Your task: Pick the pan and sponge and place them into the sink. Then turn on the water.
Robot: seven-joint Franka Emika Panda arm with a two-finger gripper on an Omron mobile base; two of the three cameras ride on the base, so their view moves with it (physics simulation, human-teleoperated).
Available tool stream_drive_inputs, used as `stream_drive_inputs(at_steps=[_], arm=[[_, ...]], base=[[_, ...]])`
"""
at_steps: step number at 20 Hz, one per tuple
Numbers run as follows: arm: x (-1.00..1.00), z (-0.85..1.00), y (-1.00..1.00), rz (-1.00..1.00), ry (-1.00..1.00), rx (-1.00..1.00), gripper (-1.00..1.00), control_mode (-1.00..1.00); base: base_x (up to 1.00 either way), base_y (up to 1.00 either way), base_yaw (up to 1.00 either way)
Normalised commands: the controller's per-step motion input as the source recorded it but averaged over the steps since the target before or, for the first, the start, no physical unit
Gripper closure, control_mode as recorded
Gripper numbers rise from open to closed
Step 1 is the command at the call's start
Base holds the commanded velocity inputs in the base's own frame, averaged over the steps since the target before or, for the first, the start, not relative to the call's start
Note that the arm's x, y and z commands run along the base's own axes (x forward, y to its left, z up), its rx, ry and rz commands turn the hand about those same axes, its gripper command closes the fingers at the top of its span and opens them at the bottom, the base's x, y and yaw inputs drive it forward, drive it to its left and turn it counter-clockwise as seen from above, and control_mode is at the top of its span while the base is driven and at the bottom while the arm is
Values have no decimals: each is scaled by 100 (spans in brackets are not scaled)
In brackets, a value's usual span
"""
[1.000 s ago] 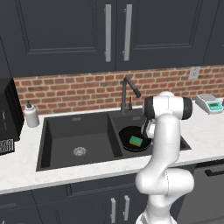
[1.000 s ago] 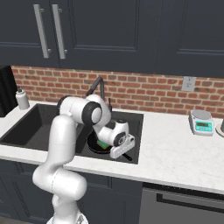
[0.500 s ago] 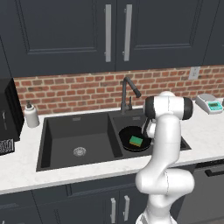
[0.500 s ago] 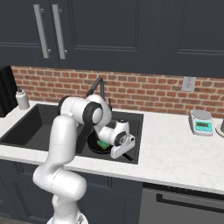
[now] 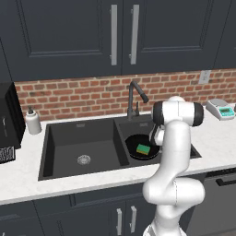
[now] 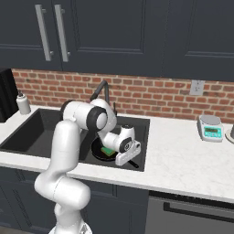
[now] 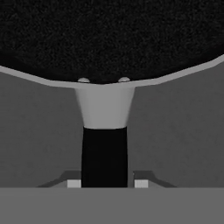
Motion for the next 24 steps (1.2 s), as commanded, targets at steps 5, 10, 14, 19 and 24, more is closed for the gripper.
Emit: stream_drive_inputs(at_steps=[5, 10, 14, 19, 24], arm=[[0, 8, 0, 0, 0, 0, -100, -100], [0, 27, 1, 0, 0, 0, -100, -100], [0, 36, 1, 0, 0, 0, -100, -100], [-10, 47, 0, 0, 0, 1, -100, -100], [-21, 49, 0, 0, 0, 3, -100, -100]], base=[[0, 0, 0], [0, 0, 0], [0, 0, 0], [0, 0, 0], [0, 0, 0]])
